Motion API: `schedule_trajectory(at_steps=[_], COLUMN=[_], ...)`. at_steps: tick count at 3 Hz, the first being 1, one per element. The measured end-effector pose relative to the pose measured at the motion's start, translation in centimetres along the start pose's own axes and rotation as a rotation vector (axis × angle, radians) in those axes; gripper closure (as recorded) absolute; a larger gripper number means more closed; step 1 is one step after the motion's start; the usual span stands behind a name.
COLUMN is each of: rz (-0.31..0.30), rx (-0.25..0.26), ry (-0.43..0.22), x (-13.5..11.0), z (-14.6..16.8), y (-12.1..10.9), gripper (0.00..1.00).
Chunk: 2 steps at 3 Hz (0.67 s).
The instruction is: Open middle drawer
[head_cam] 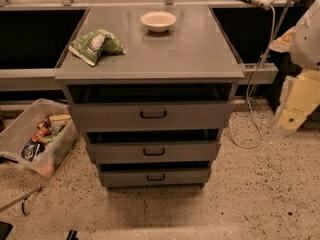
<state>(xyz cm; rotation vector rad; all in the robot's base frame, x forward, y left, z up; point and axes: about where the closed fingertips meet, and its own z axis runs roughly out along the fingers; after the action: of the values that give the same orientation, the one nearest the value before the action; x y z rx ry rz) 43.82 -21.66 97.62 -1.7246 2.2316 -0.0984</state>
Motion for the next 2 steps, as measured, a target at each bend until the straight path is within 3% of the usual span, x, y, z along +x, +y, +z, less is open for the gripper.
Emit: schedule_trajectory(at_steps=[1,2], rz=[-0.005,-0.01], rx=[0.005,-0.023], ry=[-0.013,-0.072], x=[-0.1,0.4], z=[0.2,3.4], y=[0.0,0.1], gripper=[0.0,0.0])
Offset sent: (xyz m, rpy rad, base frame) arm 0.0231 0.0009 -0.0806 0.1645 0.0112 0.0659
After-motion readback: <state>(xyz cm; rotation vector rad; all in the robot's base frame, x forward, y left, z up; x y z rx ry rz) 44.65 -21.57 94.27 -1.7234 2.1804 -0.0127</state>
